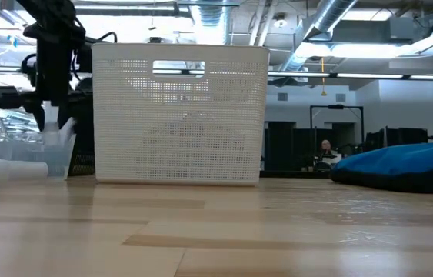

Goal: Pick & Place Medicine items
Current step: Put the transparent pill bottle into the black bin, then return to Home Position

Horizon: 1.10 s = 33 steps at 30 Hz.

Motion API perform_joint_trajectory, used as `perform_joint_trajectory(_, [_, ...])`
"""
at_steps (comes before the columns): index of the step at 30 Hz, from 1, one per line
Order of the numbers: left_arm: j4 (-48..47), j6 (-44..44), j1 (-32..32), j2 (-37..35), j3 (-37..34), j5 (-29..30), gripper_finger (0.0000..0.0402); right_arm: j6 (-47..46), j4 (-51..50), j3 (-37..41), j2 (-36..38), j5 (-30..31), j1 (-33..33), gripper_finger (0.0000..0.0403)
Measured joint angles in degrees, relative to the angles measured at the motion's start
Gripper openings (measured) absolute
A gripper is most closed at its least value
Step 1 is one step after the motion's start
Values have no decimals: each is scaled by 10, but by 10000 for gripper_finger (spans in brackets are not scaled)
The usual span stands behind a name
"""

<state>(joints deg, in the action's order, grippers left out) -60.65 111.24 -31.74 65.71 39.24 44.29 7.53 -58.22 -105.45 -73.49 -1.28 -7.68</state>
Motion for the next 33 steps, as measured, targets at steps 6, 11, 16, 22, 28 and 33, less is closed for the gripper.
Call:
perform_joint_trajectory(6, [30, 0, -27, 0, -9, 14, 163, -3, 0, 0, 0, 0, -6, 109])
perform_joint_trajectory(11, [65, 0, -30, 0, -8, 48, 181, -2, 0, 0, 0, 0, -23, 109])
perform_joint_trajectory(16, [99, 0, -30, -1, -8, 74, 196, -4, 0, 0, 0, 0, -30, 109])
perform_joint_trajectory(22, [163, 0, -14, -38, -8, 99, 212, -8, 0, 0, 0, 0, -30, 109])
perform_joint_trajectory(28, [308, -94, 28, -139, -8, 223, 214, -15, 5, 0, 0, 0, -30, 109])
perform_joint_trajectory(33, [601, -496, 31, -201, -8, 107, 202, -15, 11, 0, 0, 0, -30, 109])
